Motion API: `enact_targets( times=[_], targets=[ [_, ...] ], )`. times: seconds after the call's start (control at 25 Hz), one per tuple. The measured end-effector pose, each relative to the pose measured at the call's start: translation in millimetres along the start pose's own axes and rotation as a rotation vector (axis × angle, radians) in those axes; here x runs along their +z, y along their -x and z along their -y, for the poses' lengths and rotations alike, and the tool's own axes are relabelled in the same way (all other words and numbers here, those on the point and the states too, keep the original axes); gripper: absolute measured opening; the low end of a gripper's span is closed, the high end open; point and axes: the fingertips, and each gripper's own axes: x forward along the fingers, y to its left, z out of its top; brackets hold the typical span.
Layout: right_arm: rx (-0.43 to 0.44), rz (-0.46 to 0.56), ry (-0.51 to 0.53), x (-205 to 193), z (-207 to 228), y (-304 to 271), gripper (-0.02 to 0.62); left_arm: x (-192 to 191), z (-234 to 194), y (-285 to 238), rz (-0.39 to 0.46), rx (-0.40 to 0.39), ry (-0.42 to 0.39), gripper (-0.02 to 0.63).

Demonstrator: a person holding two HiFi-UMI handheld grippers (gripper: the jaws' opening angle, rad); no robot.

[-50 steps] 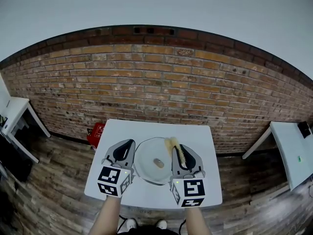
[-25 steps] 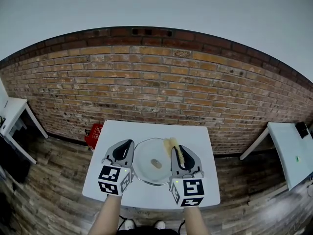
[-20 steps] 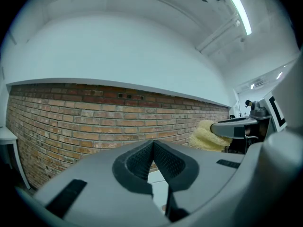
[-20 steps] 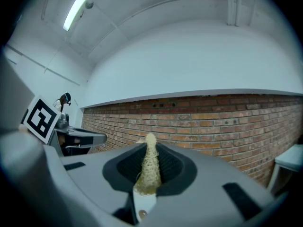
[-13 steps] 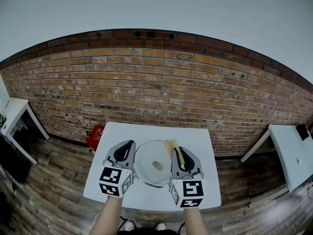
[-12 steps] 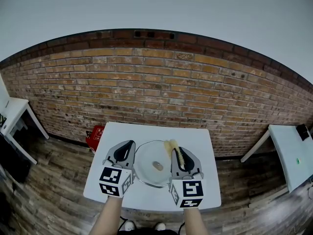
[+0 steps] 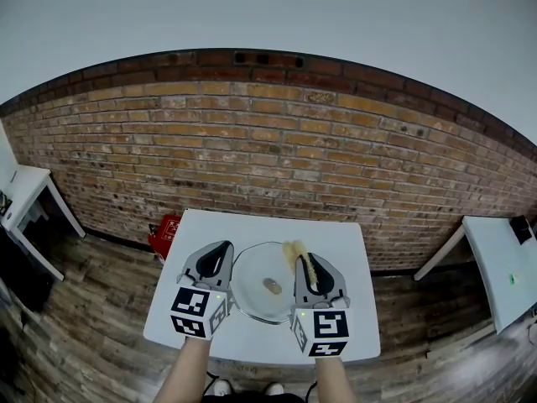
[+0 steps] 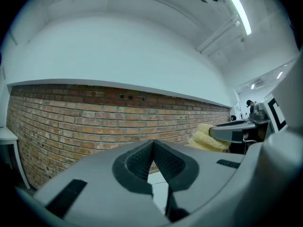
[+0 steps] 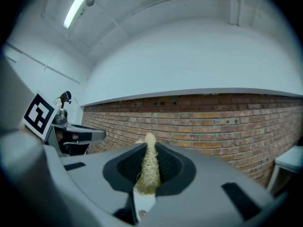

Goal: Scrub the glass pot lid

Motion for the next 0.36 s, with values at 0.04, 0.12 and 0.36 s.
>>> enact_targets(
  times=[0.04, 0.12, 0.36],
  targets=[
    [0.000, 0.000, 0.000, -0.3, 0.0, -0.6, 0.058, 0.4, -0.8, -0.1, 0.001, 0.002, 0.000, 0.011],
    [-0.002, -0.001, -0.001, -0.2, 0.8, -1.9, 0.058, 2.0, -2.1, -1.2, 0.004, 0.005, -0.002, 0.011],
    [0.000, 0.004, -0.002, 0.8, 0.7, -5.6, 0.058, 3.5, -4.6, -2.6, 0.014, 0.007, -0.003, 0.011]
  ],
)
